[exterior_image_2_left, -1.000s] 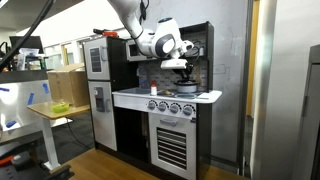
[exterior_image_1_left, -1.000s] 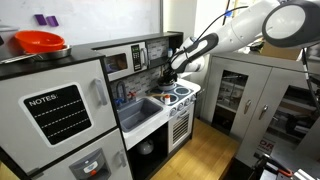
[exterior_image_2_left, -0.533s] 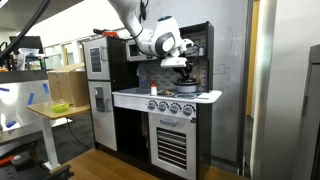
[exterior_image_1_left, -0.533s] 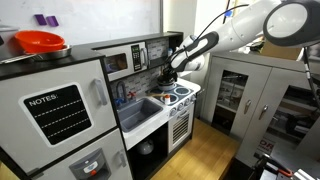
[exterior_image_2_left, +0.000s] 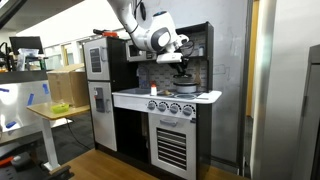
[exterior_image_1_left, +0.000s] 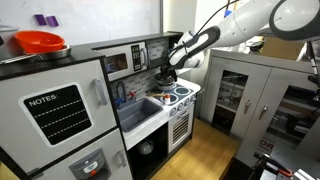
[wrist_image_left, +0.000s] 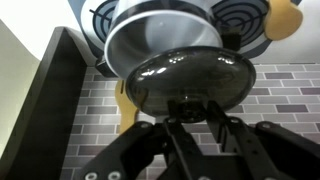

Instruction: Uncover the pot and then put the lid on the stovetop

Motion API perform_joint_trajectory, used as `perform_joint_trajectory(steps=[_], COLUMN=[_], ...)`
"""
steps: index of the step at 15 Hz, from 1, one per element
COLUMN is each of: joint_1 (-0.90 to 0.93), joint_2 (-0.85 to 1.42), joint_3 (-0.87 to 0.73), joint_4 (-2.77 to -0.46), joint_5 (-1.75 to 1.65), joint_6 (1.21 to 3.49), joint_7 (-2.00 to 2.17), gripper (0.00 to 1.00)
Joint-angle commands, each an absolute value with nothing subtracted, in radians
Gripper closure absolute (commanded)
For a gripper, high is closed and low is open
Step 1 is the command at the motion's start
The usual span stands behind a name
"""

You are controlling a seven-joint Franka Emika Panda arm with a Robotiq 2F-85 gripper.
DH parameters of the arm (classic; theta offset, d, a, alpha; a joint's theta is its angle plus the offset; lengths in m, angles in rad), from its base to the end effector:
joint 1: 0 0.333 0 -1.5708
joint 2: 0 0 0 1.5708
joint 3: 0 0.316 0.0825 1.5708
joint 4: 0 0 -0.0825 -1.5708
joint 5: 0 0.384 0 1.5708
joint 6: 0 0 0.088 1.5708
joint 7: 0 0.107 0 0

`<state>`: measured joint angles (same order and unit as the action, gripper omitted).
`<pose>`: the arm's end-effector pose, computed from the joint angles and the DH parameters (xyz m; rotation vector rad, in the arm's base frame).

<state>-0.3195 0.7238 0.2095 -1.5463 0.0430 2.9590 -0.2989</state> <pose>0.7444 -0.1213 0.3125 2.9358 0.0696 1.0935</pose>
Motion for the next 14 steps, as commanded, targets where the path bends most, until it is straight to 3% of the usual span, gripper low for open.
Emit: perform_joint_trajectory(steps=[1,14], joint_1=[-0.271,0.012], joint_2=[0.615,0.351], joint_3=[0.163,-0.161], joint_4=[-1.684,-2.205], joint_5=[0.049,0.023], joint_6=[2.958,3.142], joint_7=[-0.239,0.108], gripper=[0.92,0.92])
